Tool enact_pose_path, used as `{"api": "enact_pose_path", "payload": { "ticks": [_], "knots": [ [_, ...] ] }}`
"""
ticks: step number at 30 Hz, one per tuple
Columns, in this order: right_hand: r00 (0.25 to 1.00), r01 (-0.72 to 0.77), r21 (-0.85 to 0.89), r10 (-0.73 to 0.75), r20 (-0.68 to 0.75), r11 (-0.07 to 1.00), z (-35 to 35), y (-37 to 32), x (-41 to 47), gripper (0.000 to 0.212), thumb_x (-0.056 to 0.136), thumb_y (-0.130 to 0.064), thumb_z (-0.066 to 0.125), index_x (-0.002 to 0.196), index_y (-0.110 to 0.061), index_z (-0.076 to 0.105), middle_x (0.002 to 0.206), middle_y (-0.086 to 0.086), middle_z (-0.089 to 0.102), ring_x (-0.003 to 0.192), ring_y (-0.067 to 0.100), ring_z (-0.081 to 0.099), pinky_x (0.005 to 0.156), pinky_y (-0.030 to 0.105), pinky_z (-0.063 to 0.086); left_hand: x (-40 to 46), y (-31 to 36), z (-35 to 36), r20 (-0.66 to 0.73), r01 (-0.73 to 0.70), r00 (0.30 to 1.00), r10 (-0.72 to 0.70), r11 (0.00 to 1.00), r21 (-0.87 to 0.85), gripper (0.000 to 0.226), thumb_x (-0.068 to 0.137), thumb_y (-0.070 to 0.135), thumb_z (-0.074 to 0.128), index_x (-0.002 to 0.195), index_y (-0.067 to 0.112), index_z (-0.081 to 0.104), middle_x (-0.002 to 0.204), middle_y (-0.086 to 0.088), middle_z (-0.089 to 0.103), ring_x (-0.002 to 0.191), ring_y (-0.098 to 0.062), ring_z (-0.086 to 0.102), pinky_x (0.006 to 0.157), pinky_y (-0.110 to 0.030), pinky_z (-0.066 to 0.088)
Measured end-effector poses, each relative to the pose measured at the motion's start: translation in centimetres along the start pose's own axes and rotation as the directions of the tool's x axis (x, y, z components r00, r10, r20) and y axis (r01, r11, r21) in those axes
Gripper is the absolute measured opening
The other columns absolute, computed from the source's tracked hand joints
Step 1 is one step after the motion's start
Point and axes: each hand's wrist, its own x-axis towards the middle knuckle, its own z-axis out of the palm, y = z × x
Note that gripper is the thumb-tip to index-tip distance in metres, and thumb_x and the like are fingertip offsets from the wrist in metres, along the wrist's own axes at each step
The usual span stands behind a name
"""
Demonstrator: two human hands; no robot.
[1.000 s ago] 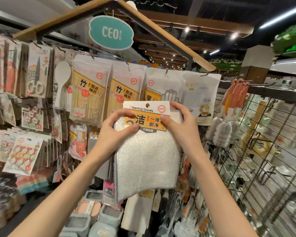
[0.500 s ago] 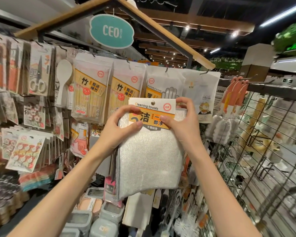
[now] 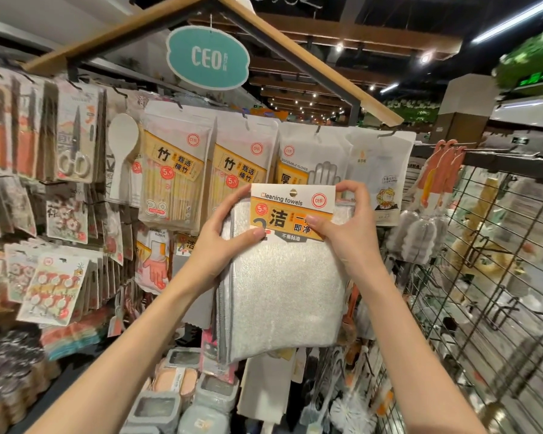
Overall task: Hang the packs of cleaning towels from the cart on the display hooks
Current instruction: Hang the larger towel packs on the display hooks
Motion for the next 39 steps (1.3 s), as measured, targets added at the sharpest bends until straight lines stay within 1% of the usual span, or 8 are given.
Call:
{"api": "enact_pose_path", "payload": {
  "ticks": [3, 5, 9, 17, 24, 31, 35, 39],
  "knots": [
    [0.999, -0.035, 0.071, 0.035, 0.009, 0.997, 0.5, 0.0, -0.3, 0.054, 0.072, 0.004, 0.075, 0.096, -0.036, 0.048, 0.1, -0.026, 0.055, 0.092, 0.006, 0.066, 0.067, 0.026, 0.058, 0.1, 0.0, -1.1, 0.018, 0.003, 1.0, -0.003, 1.0, 0.024, 0.057, 0.075, 0.035, 0.076, 0.126, 0.046, 0.053, 0.131, 0.023, 0.055, 0.125, -0.003, 0.05, 0.102, -0.038, 0.043],
    [0.997, -0.081, 0.13, 0.078, 0.025, 0.988, 0.7, 0.2, -0.5, 0.052, 0.074, 0.006, 0.073, 0.098, -0.034, 0.047, 0.112, -0.011, 0.056, 0.097, 0.015, 0.067, 0.07, 0.034, 0.06, 0.0, -0.2, -1.7, 0.022, 0.013, 1.0, -0.013, 1.0, 0.011, 0.052, 0.072, 0.038, 0.077, 0.12, 0.044, 0.057, 0.123, 0.019, 0.061, 0.117, -0.009, 0.058, 0.098, -0.037, 0.049],
    [0.995, -0.102, 0.144, 0.099, 0.022, 0.984, 1.1, 0.1, -1.1, 0.051, 0.077, 0.004, 0.071, 0.103, -0.032, 0.046, 0.122, 0.004, 0.054, 0.102, 0.025, 0.066, 0.074, 0.041, 0.059, -0.6, -0.2, -2.5, 0.016, -0.025, 1.0, 0.025, 1.0, 0.009, 0.051, 0.07, 0.037, 0.077, 0.117, 0.044, 0.058, 0.114, 0.025, 0.062, 0.108, 0.001, 0.06, 0.082, -0.013, 0.049],
    [0.994, -0.101, 0.074, 0.103, -0.026, 0.992, 1.9, 0.0, -2.3, 0.049, 0.077, 0.003, 0.071, 0.104, -0.029, 0.046, 0.127, 0.011, 0.052, 0.109, 0.03, 0.061, 0.077, 0.047, 0.058, -1.8, -0.5, -3.8, 0.027, -0.019, 0.999, 0.018, 1.0, 0.021, 0.053, 0.07, 0.038, 0.07, 0.119, 0.049, 0.054, 0.114, 0.037, 0.057, 0.106, 0.016, 0.053, 0.076, 0.002, 0.04],
    [0.966, -0.085, -0.02, 0.077, -0.246, 0.996, 0.5, 0.4, -2.9, 0.05, 0.078, -0.004, 0.072, 0.102, -0.039, 0.046, 0.107, -0.017, 0.055, 0.105, 0.019, 0.063, 0.085, 0.048, 0.055, -2.8, -2.0, -5.7, -0.007, 0.049, 0.999, -0.05, 0.995, -0.086, 0.05, 0.078, 0.025, 0.076, 0.121, 0.042, 0.057, 0.117, 0.022, 0.061, 0.1, -0.008, 0.066, 0.073, -0.016, 0.052],
    [0.888, -0.408, 0.045, 0.408, -0.214, 0.912, -1.9, 6.8, -6.8, 0.043, 0.081, 0.009, 0.064, 0.109, -0.021, 0.05, 0.124, 0.02, 0.054, 0.11, 0.039, 0.058, 0.089, 0.056, 0.05, -3.2, -2.7, -7.2, -0.045, 0.024, 0.999, -0.026, 0.999, -0.048, 0.045, 0.08, 0.022, 0.076, 0.116, 0.042, 0.059, 0.115, 0.027, 0.06, 0.103, -0.007, 0.064, 0.074, -0.017, 0.053],
    [0.851, -0.476, 0.014, 0.465, -0.243, 0.879, -2.1, 10.1, -9.2, 0.043, 0.081, 0.009, 0.064, 0.112, -0.018, 0.052, 0.126, 0.013, 0.052, 0.106, 0.031, 0.06, 0.083, 0.042, 0.056, -3.3, -3.0, -8.1, -0.149, 0.017, 0.988, -0.025, 0.998, -0.058, 0.045, 0.083, 0.01, 0.071, 0.114, 0.04, 0.06, 0.118, 0.012, 0.06, 0.098, -0.001, 0.064, 0.071, -0.012, 0.051],
    [0.849, -0.493, 0.006, 0.483, -0.216, 0.87, -1.3, 12.3, -9.1, 0.043, 0.081, 0.009, 0.063, 0.111, -0.019, 0.052, 0.114, 0.002, 0.056, 0.097, 0.023, 0.063, 0.082, 0.04, 0.055, -2.8, -2.8, -8.5, -0.157, 0.011, 0.987, -0.016, 0.999, -0.034, 0.044, 0.083, 0.009, 0.071, 0.114, 0.039, 0.06, 0.107, 0.029, 0.061, 0.095, 0.007, 0.062, 0.07, -0.01, 0.051]
  ]
}}
